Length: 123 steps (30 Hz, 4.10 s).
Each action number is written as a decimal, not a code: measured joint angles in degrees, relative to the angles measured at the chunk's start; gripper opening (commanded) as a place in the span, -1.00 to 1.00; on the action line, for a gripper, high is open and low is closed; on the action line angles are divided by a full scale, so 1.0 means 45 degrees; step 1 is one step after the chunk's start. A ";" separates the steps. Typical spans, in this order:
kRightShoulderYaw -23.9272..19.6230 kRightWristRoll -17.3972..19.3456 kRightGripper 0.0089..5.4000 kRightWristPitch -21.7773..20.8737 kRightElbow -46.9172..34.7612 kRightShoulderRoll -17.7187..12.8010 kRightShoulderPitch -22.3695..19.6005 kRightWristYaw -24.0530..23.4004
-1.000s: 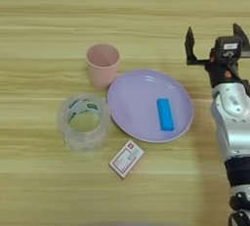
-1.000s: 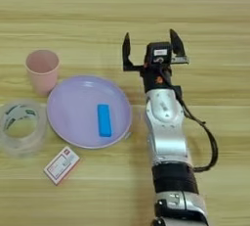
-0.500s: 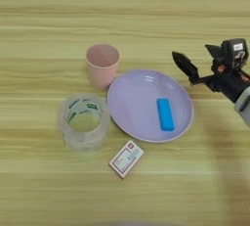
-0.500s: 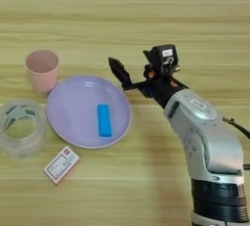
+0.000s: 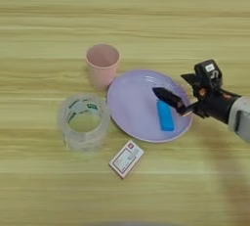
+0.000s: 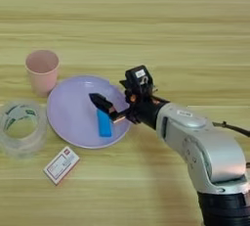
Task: Move the objects on the table
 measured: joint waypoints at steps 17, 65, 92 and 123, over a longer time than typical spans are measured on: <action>0.1058 -0.1197 0.98 0.0647 0.0107 -0.0683 0.0502 0.0465; 0.2312 -0.2681 0.32 -0.0280 0.1519 0.0180 -0.0001 0.1001; 0.1485 -0.3030 -0.48 -0.1130 0.2223 0.1359 -0.0426 0.0704; -0.2183 -0.3430 -0.48 -0.2315 0.5092 0.0840 -0.1470 -0.0392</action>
